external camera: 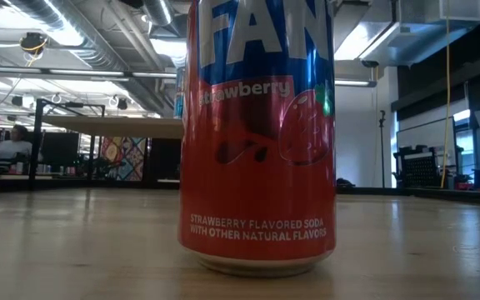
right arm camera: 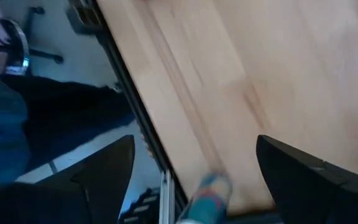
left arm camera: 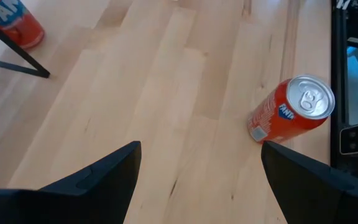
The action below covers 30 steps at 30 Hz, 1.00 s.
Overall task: Place canned beverage on shelf
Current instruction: Put the blue soda can on the shelf aligned with the other blue soda can
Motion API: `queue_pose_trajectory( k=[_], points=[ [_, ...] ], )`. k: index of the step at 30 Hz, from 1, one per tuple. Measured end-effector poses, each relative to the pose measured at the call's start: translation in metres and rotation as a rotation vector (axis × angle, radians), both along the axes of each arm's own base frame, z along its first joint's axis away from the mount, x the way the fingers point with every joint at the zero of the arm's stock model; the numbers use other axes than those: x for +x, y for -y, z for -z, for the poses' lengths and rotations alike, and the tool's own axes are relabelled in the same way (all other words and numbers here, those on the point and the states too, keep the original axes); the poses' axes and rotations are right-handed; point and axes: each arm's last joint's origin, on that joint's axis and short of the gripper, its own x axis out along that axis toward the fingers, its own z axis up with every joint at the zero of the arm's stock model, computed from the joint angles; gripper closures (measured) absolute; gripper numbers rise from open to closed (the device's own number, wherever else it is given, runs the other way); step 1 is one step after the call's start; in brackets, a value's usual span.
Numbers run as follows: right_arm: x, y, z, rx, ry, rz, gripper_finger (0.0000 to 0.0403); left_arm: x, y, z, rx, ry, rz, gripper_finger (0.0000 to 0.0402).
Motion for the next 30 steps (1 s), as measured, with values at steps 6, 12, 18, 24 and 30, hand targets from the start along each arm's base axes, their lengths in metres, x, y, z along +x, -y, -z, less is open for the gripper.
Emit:
queue_pose_trajectory(
  k=[6,12,18,24,30],
  points=[
    [-0.020,-0.030,0.011,0.019,-0.156,0.010,0.0079,0.000,0.001,0.000,0.006,0.004,-0.001,0.0080],
    [-0.038,-0.053,0.020,0.007,-0.260,0.049,0.0079,0.000,0.001,0.000,0.005,0.003,0.001,0.0080],
    [-0.048,-0.067,0.029,-0.010,-0.348,0.167,0.0079,0.000,0.001,0.000,0.016,0.001,0.013,0.0080],
    [-0.053,-0.079,0.039,-0.030,-0.449,0.286,0.0079,0.000,0.001,0.000,0.026,-0.002,0.025,0.0080],
    [-0.052,-0.089,0.051,-0.072,-0.505,0.319,0.0079,0.000,0.001,0.000,0.027,-0.002,0.025,0.0080]
  ],
)
